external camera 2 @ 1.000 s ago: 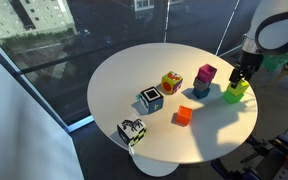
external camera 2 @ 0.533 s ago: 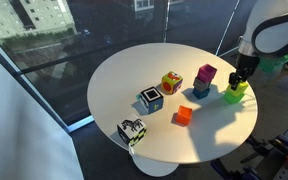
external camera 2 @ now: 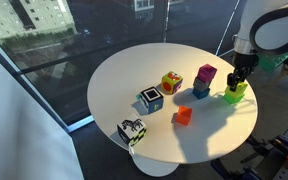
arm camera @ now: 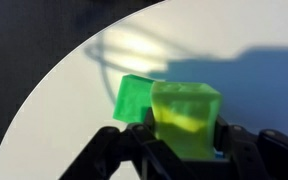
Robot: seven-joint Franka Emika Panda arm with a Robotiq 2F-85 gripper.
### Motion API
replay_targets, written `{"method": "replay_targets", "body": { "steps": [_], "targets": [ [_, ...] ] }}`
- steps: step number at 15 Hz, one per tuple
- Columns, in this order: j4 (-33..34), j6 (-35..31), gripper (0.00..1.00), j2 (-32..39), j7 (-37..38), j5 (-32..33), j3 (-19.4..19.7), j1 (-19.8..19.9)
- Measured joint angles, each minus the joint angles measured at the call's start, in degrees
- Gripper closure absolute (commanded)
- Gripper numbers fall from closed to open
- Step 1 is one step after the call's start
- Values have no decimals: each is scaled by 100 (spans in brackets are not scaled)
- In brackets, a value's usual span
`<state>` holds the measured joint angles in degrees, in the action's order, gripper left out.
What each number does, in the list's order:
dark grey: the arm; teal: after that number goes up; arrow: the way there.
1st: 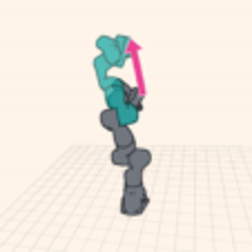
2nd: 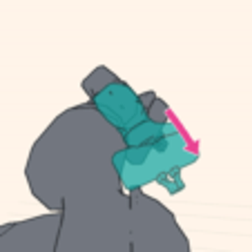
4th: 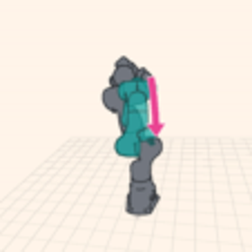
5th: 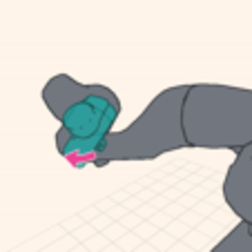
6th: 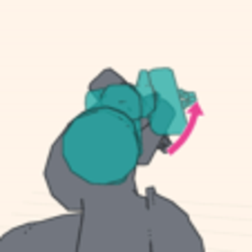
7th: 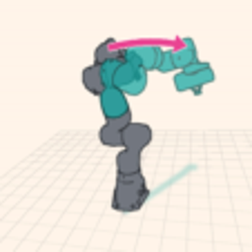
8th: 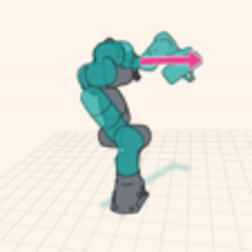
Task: Pick up the light green block from the green block top and put it on the orange block top, remove the mulberry pink block from the stack and put it on top of the green block top
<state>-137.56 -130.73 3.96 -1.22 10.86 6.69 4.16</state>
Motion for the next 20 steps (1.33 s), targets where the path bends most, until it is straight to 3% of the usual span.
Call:
{"method": "replay_targets", "body": {
  "steps": [11,20],
  "targets": [
    [11,247,74,-381,-409,96,-480,-290],
    [136,246,74,-368,-1780,-133,-714,-482]
  ]
}}
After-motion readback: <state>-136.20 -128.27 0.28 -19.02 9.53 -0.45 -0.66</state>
